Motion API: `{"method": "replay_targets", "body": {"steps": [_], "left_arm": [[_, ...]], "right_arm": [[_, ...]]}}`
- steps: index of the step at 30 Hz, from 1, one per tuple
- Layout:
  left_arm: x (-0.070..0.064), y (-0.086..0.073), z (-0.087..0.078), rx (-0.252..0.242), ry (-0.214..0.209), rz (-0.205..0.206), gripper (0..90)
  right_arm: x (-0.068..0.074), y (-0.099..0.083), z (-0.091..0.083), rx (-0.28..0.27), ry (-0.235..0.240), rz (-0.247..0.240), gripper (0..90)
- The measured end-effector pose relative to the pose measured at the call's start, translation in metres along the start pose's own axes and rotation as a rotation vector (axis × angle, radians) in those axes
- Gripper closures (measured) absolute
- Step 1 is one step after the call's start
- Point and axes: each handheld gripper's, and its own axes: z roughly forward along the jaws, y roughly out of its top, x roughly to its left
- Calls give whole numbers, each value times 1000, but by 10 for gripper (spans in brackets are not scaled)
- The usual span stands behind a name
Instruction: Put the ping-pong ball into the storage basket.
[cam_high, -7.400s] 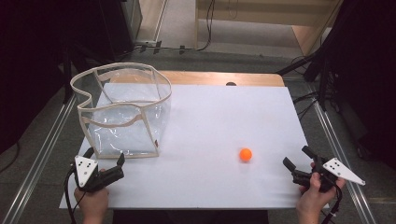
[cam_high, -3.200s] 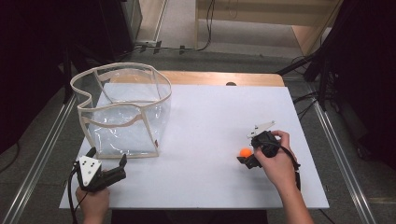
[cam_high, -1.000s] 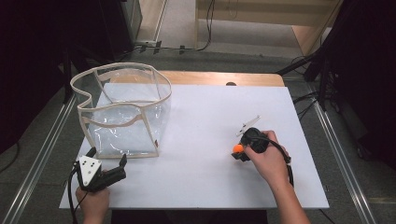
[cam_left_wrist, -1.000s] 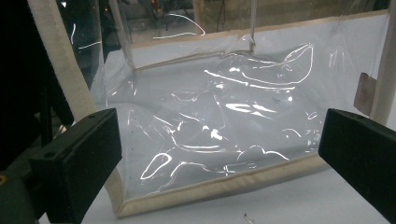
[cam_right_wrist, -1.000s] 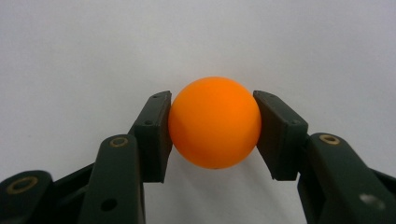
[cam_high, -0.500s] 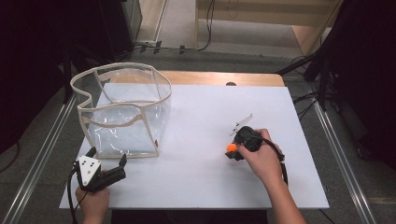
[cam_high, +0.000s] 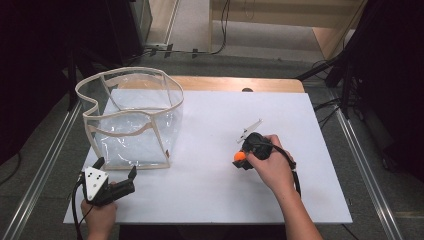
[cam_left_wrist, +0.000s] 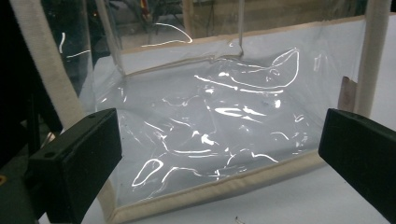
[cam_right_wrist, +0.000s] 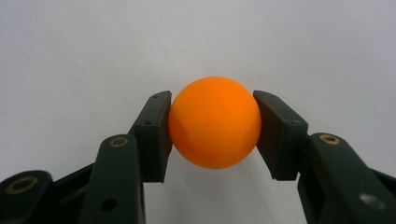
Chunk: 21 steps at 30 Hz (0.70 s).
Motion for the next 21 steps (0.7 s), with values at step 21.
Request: {"method": "replay_targets", "body": {"steps": [21], "left_arm": [[2, 4, 1, -18, -40, -48, 0]], "right_arm": [[7, 26, -2, -12, 19, -46, 477]]}}
